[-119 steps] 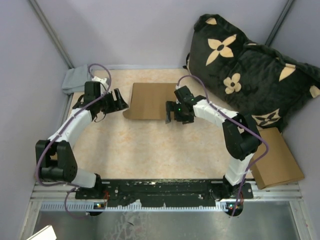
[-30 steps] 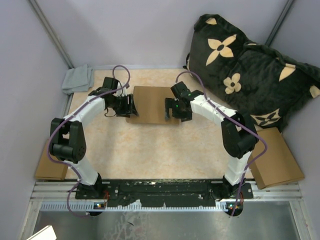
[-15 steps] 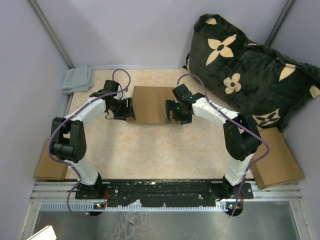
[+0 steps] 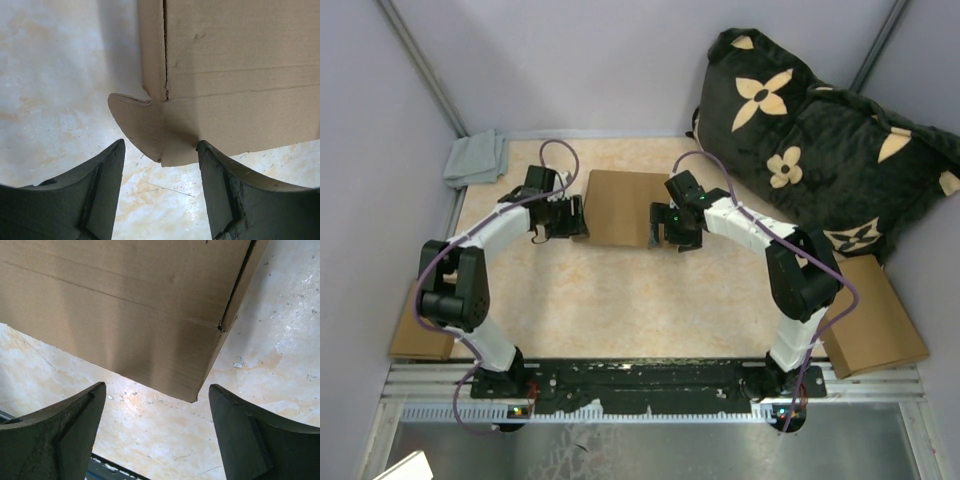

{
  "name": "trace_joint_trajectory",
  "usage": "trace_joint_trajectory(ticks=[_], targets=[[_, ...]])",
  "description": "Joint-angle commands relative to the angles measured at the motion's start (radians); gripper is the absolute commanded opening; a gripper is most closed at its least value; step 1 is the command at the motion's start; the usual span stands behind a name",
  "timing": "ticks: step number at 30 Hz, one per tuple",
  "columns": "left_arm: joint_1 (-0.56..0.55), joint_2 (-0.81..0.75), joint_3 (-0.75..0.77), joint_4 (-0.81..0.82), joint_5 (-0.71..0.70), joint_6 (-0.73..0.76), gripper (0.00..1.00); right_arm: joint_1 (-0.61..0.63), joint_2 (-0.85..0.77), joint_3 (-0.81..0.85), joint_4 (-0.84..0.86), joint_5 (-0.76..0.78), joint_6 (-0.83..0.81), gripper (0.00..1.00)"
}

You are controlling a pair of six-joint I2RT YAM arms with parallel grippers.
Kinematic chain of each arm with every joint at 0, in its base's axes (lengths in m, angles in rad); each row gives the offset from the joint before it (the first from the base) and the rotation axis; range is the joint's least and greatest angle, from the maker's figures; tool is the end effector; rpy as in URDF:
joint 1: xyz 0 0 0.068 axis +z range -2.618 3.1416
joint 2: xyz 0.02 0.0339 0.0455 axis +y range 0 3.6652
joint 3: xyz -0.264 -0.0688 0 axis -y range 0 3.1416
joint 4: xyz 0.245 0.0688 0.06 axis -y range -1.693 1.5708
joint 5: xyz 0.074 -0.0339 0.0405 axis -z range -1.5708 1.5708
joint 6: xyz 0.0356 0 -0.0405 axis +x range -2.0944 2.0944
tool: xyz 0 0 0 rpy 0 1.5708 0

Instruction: Fold the paper box

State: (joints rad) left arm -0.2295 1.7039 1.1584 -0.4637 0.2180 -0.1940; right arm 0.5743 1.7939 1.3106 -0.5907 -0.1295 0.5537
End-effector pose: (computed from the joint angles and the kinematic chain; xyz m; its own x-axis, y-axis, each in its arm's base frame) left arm 0.3425 -0.0879 0.2073 -0.8732 0.0107 -0.4873 0.1691 0.9443 -0.2823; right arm 0.3126 0.2078 0.2141 -0.9382 0.0140 -0.3457 -0.1141 0.9308 0.3472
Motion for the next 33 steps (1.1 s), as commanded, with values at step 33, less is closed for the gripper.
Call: trace_joint_trajectory(ticks=[33], targets=[[-0.007, -0.011, -0.060, 0.147, 0.103, -0.012, 0.51, 0.012, -0.067, 0.013, 0.044, -0.019, 0.008, 0.83]])
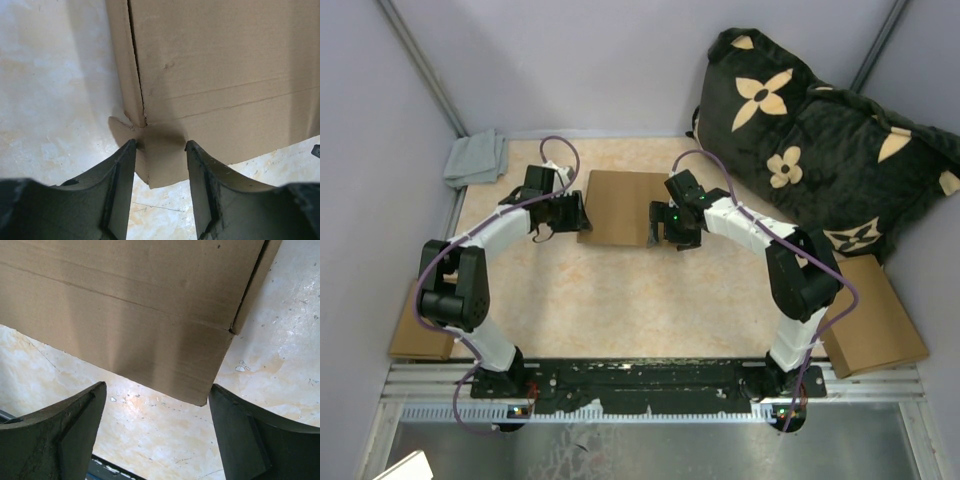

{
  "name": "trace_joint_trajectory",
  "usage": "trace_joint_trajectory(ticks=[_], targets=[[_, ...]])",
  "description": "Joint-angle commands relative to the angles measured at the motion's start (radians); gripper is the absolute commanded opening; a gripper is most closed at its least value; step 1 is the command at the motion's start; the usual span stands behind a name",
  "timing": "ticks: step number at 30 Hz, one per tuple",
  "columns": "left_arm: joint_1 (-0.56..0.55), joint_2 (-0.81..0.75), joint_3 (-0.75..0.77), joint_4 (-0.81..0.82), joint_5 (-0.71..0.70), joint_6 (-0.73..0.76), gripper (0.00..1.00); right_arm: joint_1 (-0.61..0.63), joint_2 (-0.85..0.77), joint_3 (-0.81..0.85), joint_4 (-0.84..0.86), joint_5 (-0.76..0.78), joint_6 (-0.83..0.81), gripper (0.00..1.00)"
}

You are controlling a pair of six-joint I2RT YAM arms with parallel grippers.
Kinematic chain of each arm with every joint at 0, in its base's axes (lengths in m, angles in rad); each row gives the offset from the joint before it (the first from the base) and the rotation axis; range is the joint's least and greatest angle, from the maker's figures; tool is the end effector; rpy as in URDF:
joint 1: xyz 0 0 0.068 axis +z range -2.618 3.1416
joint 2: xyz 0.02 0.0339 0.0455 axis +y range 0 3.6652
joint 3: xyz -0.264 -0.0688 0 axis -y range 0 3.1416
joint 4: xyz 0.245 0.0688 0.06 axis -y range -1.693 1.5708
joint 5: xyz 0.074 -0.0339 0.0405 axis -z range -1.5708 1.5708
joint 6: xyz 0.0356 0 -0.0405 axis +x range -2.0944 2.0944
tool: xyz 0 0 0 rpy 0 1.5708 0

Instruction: Fold the paper box

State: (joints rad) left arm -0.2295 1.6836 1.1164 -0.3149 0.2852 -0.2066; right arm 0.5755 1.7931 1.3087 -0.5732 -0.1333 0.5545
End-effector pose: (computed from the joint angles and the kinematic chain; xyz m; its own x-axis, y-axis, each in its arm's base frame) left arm 0.3457 -0.0910 0.2113 -0.8163 -0.0114 -0.5775 0.2298 0.9108 -0.3430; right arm 0.3134 0.2089 0.2148 -0.9342 0.0160 -0.3564 -0.1203 0.9263 0.3569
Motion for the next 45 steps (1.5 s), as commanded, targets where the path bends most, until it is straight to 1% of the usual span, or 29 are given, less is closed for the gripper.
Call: trace_joint_trajectory(ticks=[1, 3, 5, 7, 14, 22, 28, 33, 37, 45], targets=[[-0.007, 0.007, -0.023, 0.000, 0.043, 0.000, 0.49, 0.011, -0.066, 0.017, 0.027, -0.017, 0.009, 0.83], [-0.006, 0.002, -0.024, 0.000, 0.058, -0.002, 0.45, 0.011, -0.066, 0.018, 0.024, -0.019, 0.010, 0.83], [-0.006, -0.006, -0.022, -0.005, 0.075, -0.003, 0.38, 0.011, -0.068, 0.021, 0.024, -0.020, 0.009, 0.82], [-0.007, -0.015, -0.017, -0.015, 0.088, -0.008, 0.35, 0.011, -0.069, 0.026, 0.019, -0.020, 0.008, 0.82], [-0.007, 0.013, 0.086, -0.144, 0.121, -0.009, 0.35, 0.011, -0.072, 0.046, -0.002, -0.014, 0.006, 0.81], [-0.007, 0.024, 0.123, -0.205, 0.148, -0.017, 0.36, 0.011, -0.072, 0.056, -0.024, -0.005, -0.002, 0.78], [-0.007, 0.043, 0.143, -0.256, 0.150, -0.026, 0.38, 0.011, -0.074, 0.080, -0.056, -0.002, 0.000, 0.81], [-0.007, 0.054, 0.141, -0.271, 0.173, -0.040, 0.39, 0.011, -0.055, 0.110, -0.103, 0.005, 0.006, 0.81], [-0.007, 0.057, 0.137, -0.273, 0.188, -0.049, 0.41, 0.011, -0.047, 0.108, -0.110, 0.007, 0.007, 0.81], [-0.004, 0.056, 0.139, -0.280, 0.192, -0.050, 0.44, 0.011, -0.042, 0.106, -0.129, 0.082, -0.039, 0.82]])
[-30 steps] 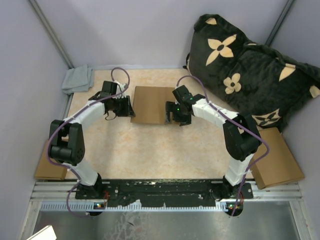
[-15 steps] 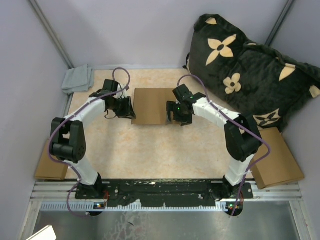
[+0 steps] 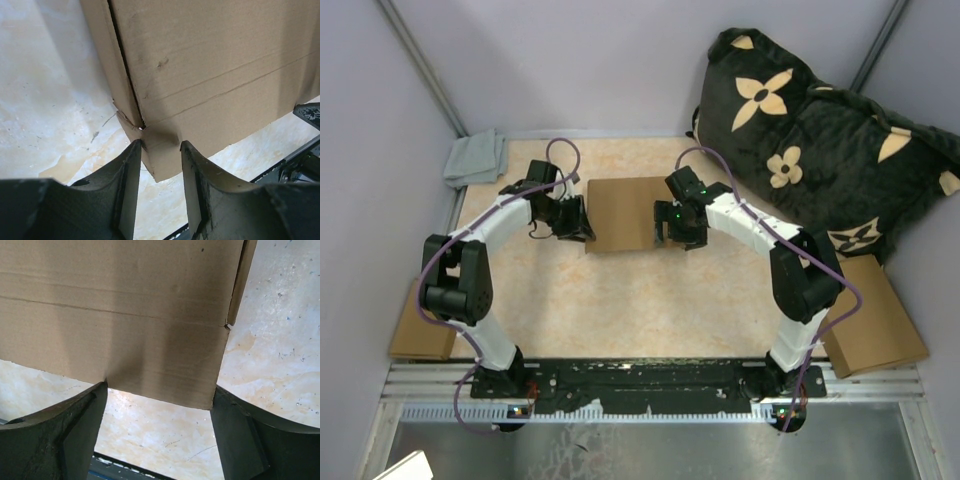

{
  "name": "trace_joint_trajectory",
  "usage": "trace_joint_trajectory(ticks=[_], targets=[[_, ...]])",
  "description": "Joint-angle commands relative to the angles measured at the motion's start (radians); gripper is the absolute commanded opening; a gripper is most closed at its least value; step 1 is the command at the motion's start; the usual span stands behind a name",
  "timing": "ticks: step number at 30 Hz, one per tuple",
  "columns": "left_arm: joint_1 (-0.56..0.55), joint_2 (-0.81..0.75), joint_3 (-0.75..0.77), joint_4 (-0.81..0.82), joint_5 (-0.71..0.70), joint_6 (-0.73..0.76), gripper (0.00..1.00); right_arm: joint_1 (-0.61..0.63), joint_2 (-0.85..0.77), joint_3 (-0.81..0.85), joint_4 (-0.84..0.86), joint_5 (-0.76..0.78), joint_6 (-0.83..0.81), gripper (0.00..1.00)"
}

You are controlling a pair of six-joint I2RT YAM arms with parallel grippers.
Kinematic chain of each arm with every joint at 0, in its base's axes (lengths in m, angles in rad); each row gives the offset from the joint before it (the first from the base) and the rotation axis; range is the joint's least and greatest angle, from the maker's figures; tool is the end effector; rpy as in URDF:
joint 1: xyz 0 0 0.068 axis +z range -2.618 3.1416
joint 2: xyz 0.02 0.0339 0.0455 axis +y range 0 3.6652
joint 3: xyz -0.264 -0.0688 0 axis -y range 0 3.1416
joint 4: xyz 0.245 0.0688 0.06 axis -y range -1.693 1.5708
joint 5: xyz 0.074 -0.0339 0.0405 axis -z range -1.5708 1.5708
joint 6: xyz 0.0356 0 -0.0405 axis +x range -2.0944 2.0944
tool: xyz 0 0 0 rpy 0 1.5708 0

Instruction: Fold the paper box

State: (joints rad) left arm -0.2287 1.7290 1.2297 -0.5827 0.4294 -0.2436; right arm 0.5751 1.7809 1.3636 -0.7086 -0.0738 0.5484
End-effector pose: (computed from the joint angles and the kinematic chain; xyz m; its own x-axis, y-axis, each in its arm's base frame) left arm 0.3427 -0.0950 0.2157 -0.9302 -0.0086 -0.3670 0.1774 0.8647 -0.4700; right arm 0.3095 0.2037 0.2284 -0.9430 0.0083 -0.3326 -0.0907 0.9554 0.2812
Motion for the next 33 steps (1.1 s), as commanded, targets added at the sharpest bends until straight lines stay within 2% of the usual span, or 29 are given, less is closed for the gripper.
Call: trace_joint_trajectory(ticks=[1, 13, 20, 33], targets=[[-0.004, 0.010, 0.026, -0.013, 0.048, -0.014, 0.44, 0.011, -0.028, 0.052, 0.006, 0.030, -0.042, 0.82], [-0.003, -0.002, 0.013, -0.028, 0.068, -0.014, 0.46, 0.011, -0.020, 0.043, 0.018, 0.036, -0.062, 0.83], [0.000, -0.022, -0.014, -0.033, 0.024, -0.003, 0.55, 0.007, -0.031, 0.047, 0.015, 0.056, -0.045, 0.87], [0.002, -0.038, -0.084, 0.017, 0.000, 0.011, 0.59, -0.018, -0.033, 0.051, 0.030, 0.011, -0.075, 0.87]])
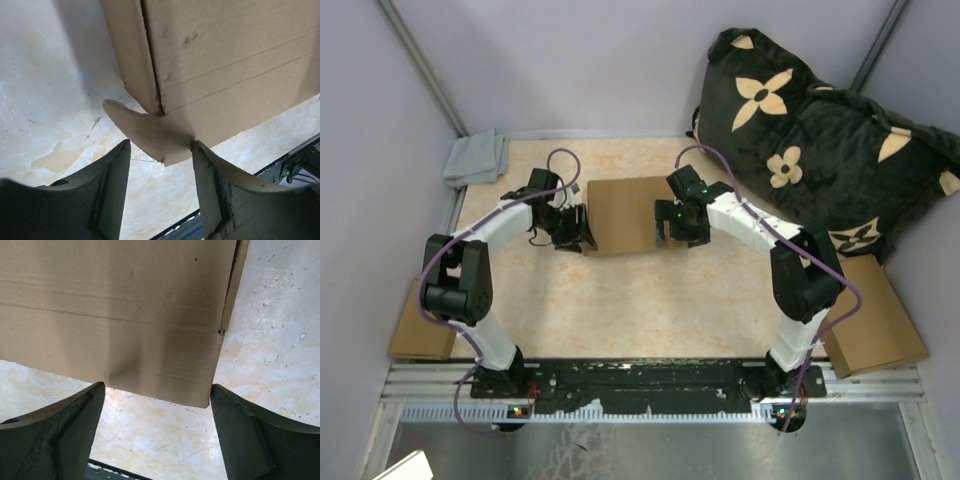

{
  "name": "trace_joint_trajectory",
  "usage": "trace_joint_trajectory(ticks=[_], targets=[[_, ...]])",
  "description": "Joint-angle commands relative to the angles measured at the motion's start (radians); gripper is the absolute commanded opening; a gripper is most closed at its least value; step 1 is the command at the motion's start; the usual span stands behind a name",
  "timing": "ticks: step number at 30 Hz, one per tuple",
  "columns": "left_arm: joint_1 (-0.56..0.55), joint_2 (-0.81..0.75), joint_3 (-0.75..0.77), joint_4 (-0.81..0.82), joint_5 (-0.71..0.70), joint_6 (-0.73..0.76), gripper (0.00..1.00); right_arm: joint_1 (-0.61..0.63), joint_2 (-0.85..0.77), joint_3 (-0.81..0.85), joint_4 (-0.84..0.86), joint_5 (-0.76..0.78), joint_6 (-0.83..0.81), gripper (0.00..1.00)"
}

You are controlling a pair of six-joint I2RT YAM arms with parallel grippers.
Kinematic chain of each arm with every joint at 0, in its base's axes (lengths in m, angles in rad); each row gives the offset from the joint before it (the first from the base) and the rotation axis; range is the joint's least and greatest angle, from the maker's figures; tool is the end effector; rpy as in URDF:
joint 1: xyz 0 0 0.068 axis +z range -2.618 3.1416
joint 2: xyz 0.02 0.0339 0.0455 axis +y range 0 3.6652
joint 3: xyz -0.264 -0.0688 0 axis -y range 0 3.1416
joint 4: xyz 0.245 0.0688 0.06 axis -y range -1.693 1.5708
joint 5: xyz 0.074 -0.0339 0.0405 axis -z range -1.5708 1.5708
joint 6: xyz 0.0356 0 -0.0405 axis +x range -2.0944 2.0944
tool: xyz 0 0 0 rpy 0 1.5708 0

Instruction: Fold the paper box

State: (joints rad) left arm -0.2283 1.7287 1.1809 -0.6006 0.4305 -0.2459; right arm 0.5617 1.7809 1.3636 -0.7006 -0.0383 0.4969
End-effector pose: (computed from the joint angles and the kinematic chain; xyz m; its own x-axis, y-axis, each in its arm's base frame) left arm 0.3332 -0.0927 0.2008 -0.9523 -0.0058 -0.3050 0.1448 0.8712 -0.4690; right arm 0.3135 0.1989 0.2287 -0.9295 -0.0221 -0.3682 -0.1176 0.9639 0.2389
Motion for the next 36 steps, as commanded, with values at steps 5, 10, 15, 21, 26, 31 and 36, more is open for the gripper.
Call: trace_joint_trajectory(ticks=[5, 10, 15, 21, 26, 31, 36], targets=[[0.000, -0.059, -0.071, 0.099, 0.050, 0.003, 0.58, -0.005, -0.034, 0.046, 0.036, -0.057, -0.033, 0.86], [0.000, -0.063, -0.071, 0.123, 0.060, -0.001, 0.55, -0.005, -0.044, 0.039, 0.043, -0.059, -0.045, 0.84], [-0.001, -0.049, -0.053, 0.115, 0.071, 0.010, 0.52, -0.005, -0.046, 0.035, 0.043, -0.064, -0.050, 0.83], [0.000, -0.059, -0.005, 0.072, 0.099, 0.020, 0.46, -0.005, -0.060, 0.038, 0.036, -0.068, -0.051, 0.80], [0.000, -0.043, 0.050, 0.003, 0.144, 0.026, 0.44, -0.005, -0.059, 0.056, 0.012, -0.065, -0.050, 0.79], [-0.001, -0.031, 0.052, -0.006, 0.143, 0.030, 0.44, -0.005, -0.057, 0.059, 0.003, -0.057, -0.049, 0.79], [0.000, 0.007, 0.037, 0.016, 0.139, 0.031, 0.44, -0.005, -0.045, 0.055, 0.010, -0.053, -0.046, 0.79]])
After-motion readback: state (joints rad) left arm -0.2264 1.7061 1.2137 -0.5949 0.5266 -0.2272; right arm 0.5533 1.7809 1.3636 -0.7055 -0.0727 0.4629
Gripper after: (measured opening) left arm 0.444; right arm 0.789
